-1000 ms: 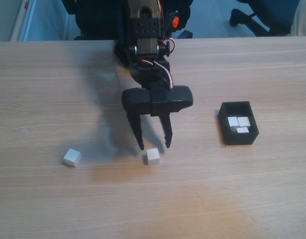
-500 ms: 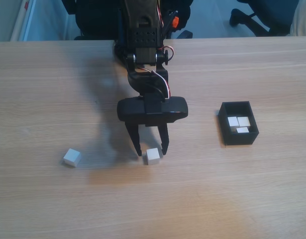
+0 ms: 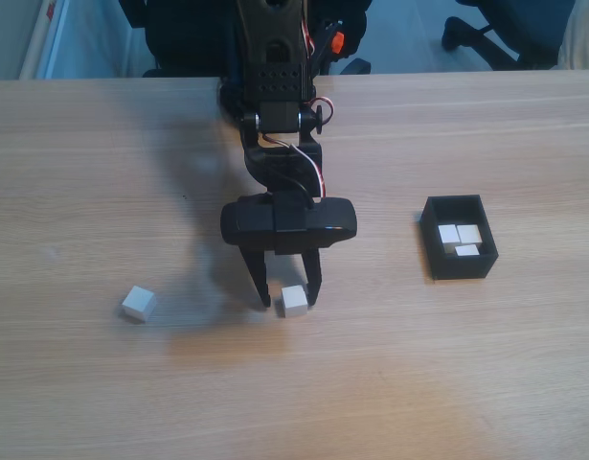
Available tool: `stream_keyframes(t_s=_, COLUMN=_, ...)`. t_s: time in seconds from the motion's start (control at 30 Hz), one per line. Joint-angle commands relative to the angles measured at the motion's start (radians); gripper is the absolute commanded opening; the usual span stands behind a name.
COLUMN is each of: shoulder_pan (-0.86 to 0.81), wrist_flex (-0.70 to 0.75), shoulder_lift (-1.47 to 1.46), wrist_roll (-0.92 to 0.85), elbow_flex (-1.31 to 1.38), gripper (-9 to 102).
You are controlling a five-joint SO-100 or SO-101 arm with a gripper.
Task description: Pick blocks and place them in the box.
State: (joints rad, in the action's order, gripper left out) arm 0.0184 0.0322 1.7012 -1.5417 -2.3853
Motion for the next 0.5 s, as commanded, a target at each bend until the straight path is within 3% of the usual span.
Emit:
stream_keyframes(t_s=0.0, shoulder_pan=0.005, wrist_flex=-0.017, shoulder_lift=0.005, wrist_roll=0.012, elbow_flex=0.049, gripper=10)
stream_keyframes(t_s=0.17, shoulder_pan=0.018, wrist_flex=-0.012, shoulder_lift=0.018, wrist_roll=0.028, elbow_flex=0.041, gripper=0)
stream_keyframes(t_s=0.47, shoulder_pan=0.123, wrist_flex=0.078, shoulder_lift=0.196, wrist_roll=0.084, elbow_flex=0.015, gripper=0)
